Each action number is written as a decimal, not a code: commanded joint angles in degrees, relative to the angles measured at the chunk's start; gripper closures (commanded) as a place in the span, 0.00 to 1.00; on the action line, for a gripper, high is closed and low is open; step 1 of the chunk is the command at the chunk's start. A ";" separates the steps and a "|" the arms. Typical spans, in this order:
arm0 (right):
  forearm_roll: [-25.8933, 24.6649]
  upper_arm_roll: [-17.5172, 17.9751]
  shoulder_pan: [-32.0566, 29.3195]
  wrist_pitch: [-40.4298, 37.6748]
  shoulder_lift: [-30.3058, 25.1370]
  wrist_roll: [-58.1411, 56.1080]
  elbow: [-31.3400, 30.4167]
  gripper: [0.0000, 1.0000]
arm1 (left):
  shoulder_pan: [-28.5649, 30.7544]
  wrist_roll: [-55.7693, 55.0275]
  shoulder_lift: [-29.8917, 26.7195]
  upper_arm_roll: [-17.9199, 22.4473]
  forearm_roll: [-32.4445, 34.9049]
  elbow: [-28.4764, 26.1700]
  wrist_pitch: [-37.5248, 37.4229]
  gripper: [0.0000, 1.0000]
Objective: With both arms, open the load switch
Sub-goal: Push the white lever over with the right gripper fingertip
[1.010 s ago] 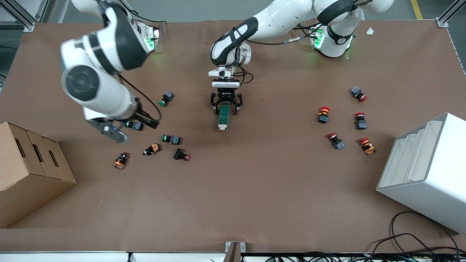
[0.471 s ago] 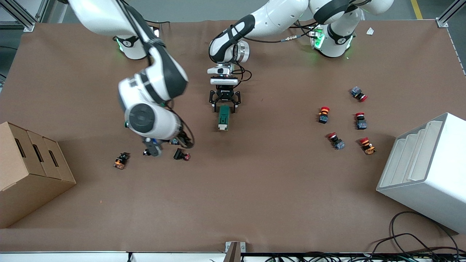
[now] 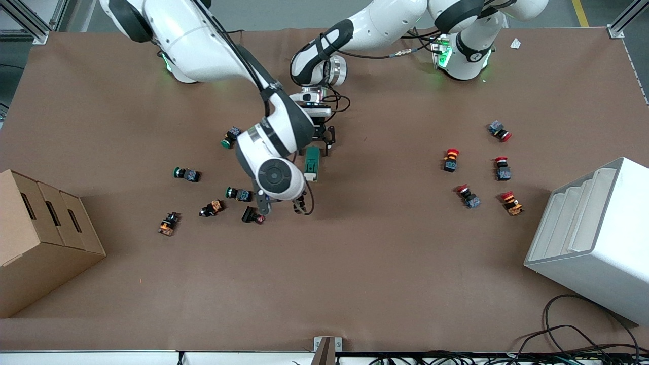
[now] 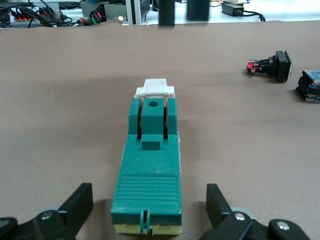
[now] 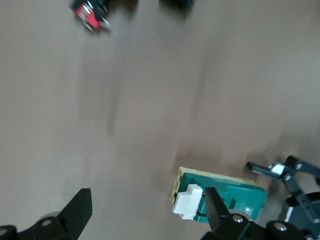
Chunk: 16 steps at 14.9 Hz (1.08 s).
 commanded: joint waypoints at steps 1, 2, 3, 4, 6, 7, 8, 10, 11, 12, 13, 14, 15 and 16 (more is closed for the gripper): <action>3.73 -0.32 1.07 -0.30 3.00 2.21 1.87 0.00 | -0.28 -0.30 1.87 0.51 0.27 0.23 0.20 0.00; 4.97 -0.23 0.99 -0.65 3.27 2.21 1.87 0.00 | -0.45 -0.30 1.87 1.29 0.36 0.58 0.20 0.00; 6.54 -0.31 1.07 -1.44 3.36 2.30 1.78 0.00 | -0.54 -0.30 1.78 1.56 0.37 0.67 0.20 0.00; 7.17 -0.23 1.25 -3.71 3.36 2.21 1.87 0.00 | -0.63 -0.30 1.87 1.56 0.45 0.67 0.20 0.00; 7.26 0.03 1.25 -7.92 3.28 2.21 2.22 0.00 | -0.54 -0.39 1.96 1.56 0.28 0.67 0.20 0.00; 7.26 0.56 1.25 -11.08 3.28 2.12 3.27 0.00 | -0.63 -0.74 1.96 1.56 0.19 0.59 0.20 0.00; 7.26 0.74 1.34 -12.85 3.28 2.21 3.63 0.00 | -0.54 -0.74 1.96 1.56 0.19 0.50 0.20 0.00; 7.26 1.00 2.21 -14.44 3.28 2.30 3.63 0.00 | -0.63 -0.74 1.87 1.56 0.19 0.41 0.20 0.00; 7.18 0.92 3.09 -14.89 3.28 2.30 3.63 0.00 | -0.54 -0.83 1.87 1.56 0.19 0.58 0.20 0.00; 7.18 0.91 3.18 -15.15 3.28 2.39 3.63 0.00 | -0.63 -0.83 1.87 1.56 0.19 0.59 0.20 0.00; 7.18 0.91 3.27 -15.42 3.19 2.39 3.72 0.00 | -0.63 -0.74 1.96 1.56 0.19 0.59 0.20 0.00; 7.18 0.91 3.10 -15.50 3.19 2.30 3.72 0.00 | -0.63 -0.83 1.96 1.56 0.19 0.41 0.20 0.00; 7.18 0.91 3.01 -15.59 3.19 2.30 3.72 0.00 | -0.72 -0.74 1.96 1.56 0.19 0.41 0.02 0.00; 7.18 0.91 3.27 -16.12 3.10 2.30 3.89 0.00 | -0.72 -0.83 1.96 1.56 0.19 0.41 -0.07 0.00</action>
